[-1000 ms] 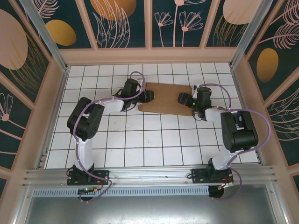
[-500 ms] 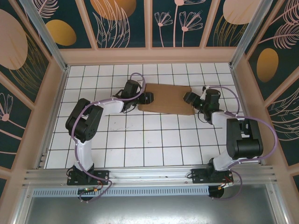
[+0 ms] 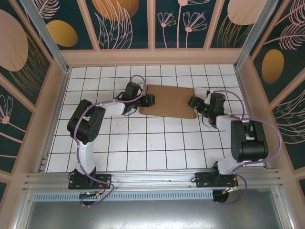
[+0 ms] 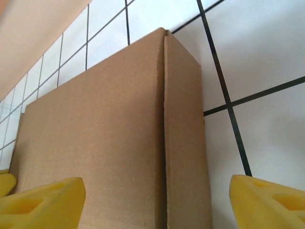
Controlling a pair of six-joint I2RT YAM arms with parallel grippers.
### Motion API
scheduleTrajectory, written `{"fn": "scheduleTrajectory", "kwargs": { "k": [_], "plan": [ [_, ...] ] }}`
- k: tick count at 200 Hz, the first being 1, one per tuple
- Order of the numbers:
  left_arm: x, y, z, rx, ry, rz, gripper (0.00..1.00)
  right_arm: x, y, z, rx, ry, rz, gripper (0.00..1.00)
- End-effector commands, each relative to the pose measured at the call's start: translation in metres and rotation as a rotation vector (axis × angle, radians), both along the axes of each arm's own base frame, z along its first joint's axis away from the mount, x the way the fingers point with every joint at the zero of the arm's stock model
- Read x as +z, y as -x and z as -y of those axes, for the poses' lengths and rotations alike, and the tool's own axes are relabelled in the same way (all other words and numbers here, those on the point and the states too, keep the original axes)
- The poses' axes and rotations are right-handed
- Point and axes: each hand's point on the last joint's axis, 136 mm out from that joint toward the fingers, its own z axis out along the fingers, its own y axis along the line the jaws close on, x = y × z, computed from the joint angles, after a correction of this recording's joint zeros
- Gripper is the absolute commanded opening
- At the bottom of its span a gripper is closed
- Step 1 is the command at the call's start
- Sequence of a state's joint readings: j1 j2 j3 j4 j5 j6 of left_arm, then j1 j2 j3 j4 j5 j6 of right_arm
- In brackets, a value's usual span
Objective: Fold the paper box
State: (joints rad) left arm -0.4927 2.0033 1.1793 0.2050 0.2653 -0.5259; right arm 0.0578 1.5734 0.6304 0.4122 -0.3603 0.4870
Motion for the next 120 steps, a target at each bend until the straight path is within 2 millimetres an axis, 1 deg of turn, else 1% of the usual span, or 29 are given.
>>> {"fn": "scheduleTrajectory", "kwargs": {
  "k": [1,24,38,48,55,63,76,93,106,120],
  "plan": [
    [0.029,0.003,0.001,-0.008,0.046,0.033,0.73,-0.014,-0.003,0.003,-0.006,0.011,-0.032,0.74],
    [0.055,0.005,0.002,-0.015,0.083,0.078,0.75,-0.026,-0.001,0.003,-0.009,0.008,-0.064,0.68],
    [0.07,0.006,0.002,-0.019,0.099,0.115,0.76,-0.032,0.0,0.003,-0.007,0.01,-0.078,0.67],
    [0.08,0.006,-0.002,-0.003,0.106,0.152,0.76,-0.036,0.0,0.003,-0.007,0.015,-0.086,0.66],
    [0.084,0.006,-0.007,0.019,0.095,0.173,0.76,-0.036,0.0,0.002,-0.005,0.018,-0.087,0.66],
    [0.082,0.003,-0.013,0.046,0.063,0.181,0.75,-0.037,0.001,0.002,-0.003,0.02,-0.089,0.66],
    [0.067,0.0,-0.019,0.06,0.005,0.149,0.75,-0.037,0.002,0.0,0.004,0.016,-0.086,0.65],
    [0.047,-0.002,-0.018,0.053,-0.018,0.103,0.72,-0.033,0.0,-0.001,0.012,0.009,-0.074,0.66],
    [0.031,-0.004,-0.016,0.048,-0.02,0.067,0.68,-0.03,0.0,-0.003,0.019,0.004,-0.065,0.66],
    [0.018,-0.006,-0.011,0.031,-0.005,0.034,0.64,-0.025,-0.001,-0.003,0.025,0.008,-0.05,0.68]
  ]
}}
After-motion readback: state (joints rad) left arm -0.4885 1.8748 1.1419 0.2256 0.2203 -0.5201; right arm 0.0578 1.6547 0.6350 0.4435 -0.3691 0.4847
